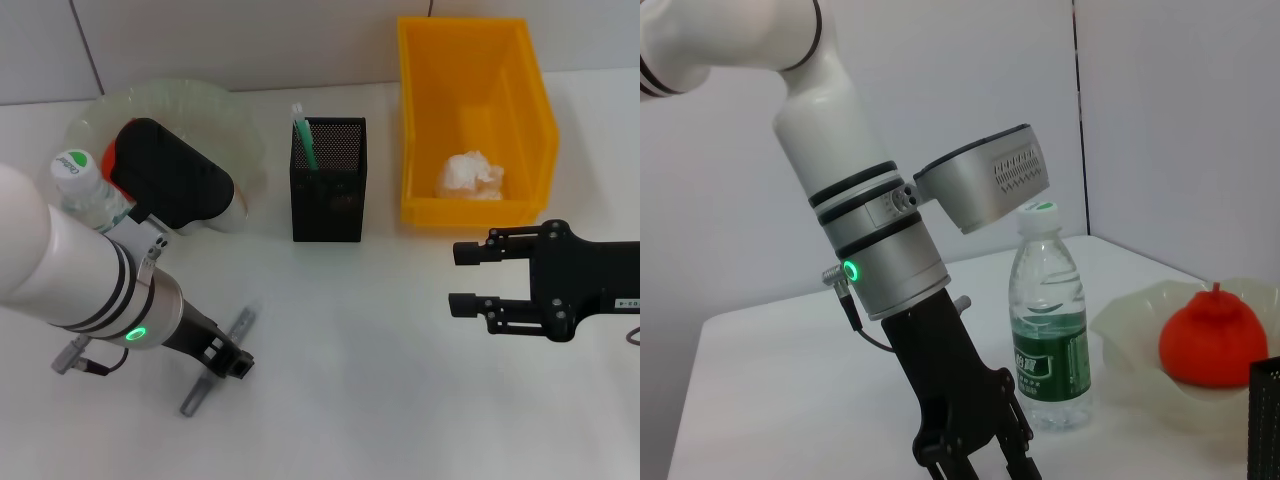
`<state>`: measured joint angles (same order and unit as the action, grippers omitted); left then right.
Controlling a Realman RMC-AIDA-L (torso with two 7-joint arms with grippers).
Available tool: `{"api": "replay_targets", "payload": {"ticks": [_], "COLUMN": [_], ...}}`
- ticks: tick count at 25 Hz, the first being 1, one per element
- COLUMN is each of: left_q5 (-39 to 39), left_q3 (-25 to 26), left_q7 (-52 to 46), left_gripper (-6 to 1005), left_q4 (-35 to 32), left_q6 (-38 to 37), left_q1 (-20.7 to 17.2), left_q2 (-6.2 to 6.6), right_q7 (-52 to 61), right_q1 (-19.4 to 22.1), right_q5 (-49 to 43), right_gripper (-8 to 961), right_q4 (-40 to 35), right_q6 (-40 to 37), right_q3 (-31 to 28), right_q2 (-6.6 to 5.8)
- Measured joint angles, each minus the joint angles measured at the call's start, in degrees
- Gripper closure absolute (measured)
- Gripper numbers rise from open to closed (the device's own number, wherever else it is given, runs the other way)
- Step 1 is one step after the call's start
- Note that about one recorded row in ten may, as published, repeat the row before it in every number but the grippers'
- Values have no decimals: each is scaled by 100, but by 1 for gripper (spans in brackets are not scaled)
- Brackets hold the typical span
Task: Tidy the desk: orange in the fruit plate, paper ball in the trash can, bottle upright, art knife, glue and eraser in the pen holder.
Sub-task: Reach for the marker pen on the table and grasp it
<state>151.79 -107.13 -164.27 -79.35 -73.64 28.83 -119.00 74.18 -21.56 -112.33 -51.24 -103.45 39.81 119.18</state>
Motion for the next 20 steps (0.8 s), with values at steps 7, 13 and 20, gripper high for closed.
{"api": "replay_targets", "payload": {"ticks": [7,13,20], "left_q5": [-1,-1,-1], "left_q3": [-1,-1,7], "left_q7": [1,1,-22], "left_gripper": [416,446,473], "left_q4": [8,31,87], "left_q6": [41,44,49], "left_q1": [0,2,17], "left_q2": [0,1,0], "right_q7": [1,5,8], "right_q1": [-6,-6,-6], "right_q5": [0,0,0], "right_gripper": [379,380,380], "right_q4": [0,0,0], "right_q6": [0,0,8], "right_q3": [0,0,0], "right_q2": [0,0,0]}}
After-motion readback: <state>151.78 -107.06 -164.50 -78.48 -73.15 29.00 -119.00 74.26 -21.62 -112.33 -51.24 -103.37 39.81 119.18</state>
